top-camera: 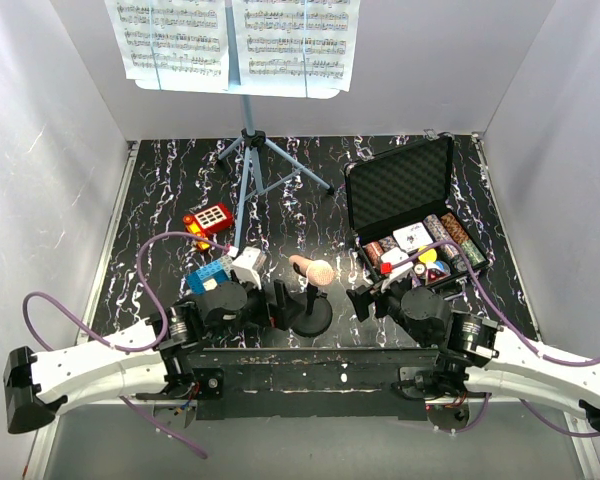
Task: Pack up the instrument practice props
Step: Unscrew the knob on the microphone stand.
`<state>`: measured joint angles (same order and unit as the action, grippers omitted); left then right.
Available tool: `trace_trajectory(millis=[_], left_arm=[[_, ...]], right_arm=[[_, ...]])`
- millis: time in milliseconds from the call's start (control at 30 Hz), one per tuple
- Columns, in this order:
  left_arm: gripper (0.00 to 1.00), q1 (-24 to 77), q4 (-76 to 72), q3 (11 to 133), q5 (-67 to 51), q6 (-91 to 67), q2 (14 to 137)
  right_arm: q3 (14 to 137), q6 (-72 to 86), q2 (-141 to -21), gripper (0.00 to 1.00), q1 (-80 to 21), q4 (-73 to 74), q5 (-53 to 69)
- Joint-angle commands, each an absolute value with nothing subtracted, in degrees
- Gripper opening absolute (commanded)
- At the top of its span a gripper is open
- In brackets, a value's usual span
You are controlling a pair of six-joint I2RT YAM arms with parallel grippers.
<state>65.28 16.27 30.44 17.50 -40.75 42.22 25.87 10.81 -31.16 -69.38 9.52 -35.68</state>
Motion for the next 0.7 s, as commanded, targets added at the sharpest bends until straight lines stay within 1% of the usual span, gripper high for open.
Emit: trace_trajectory(millis=[0, 100, 267, 467, 667], left_arm=[[0.98, 67.1, 11.3, 32.5, 13.7, -37.4, 43.2], [0.98, 68.6, 9.2, 33.8, 15.5, -37.6, 47.9], [0.98, 72.8, 3.8, 34.6, 25.6, -39.0, 52.6], [0.98, 76.7, 5.4, 39.8, 35.8, -40.2, 60.3], [0.97, 80.3, 6.8, 40.9, 47.2, -46.9, 64.2]], right_arm=[[28.9, 11.9, -31.4, 0.89, -69.4, 8.8, -37.6], [28.9, 12.6, -31.2, 0.88, -69.3, 8.9, -38.3], [28.4, 14.5, -29.5, 0.88, -69.4, 9.7, -38.6], [28.2, 15.4, -28.0, 0.88, -69.3, 10.4, -39.1], [27.9, 16.3, -28.0, 0.88, -69.3, 10.8, -38.8]])
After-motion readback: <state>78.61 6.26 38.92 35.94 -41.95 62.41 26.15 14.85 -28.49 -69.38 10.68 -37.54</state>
